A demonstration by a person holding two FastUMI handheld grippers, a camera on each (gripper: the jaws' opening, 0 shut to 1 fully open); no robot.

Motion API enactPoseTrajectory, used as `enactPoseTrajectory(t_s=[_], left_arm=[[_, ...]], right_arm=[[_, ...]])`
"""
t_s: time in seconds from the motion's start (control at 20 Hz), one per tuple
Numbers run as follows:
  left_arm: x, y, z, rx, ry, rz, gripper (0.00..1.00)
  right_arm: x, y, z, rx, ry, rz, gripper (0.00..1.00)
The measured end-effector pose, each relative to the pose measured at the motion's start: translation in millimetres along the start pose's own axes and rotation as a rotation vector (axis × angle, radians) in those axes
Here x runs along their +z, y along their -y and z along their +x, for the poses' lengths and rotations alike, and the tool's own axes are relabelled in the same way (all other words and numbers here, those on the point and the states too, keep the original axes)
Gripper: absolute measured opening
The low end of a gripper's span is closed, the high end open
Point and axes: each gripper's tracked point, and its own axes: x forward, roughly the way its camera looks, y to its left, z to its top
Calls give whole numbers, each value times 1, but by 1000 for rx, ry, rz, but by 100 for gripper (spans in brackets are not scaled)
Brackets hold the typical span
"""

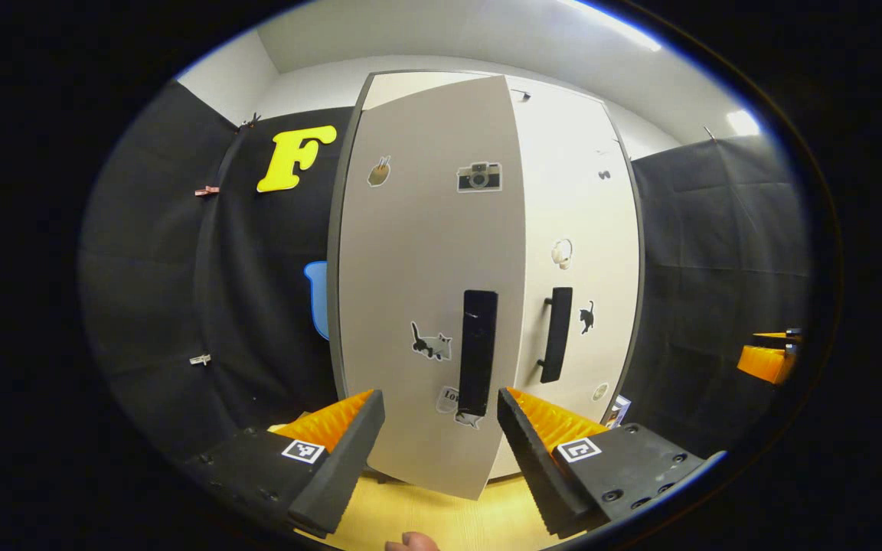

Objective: Grab one shoe with the right hand and put it into the shoe cabinet, grab the other shoe with the left hand and put it into the shoe cabinet; then close the right door with the right hand and the left door with the left hand.

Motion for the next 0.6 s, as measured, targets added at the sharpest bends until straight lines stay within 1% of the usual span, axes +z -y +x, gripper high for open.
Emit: enactPoseTrajectory(t_s=[0.25, 0.6], left_arm=[[1, 4, -20, -10, -2, 7, 94], [9, -7, -52, -12, 19, 2, 94]], right_arm=[[3, -17, -6, 16, 10, 2, 97], [13, -44, -19, 27, 42, -11, 97]])
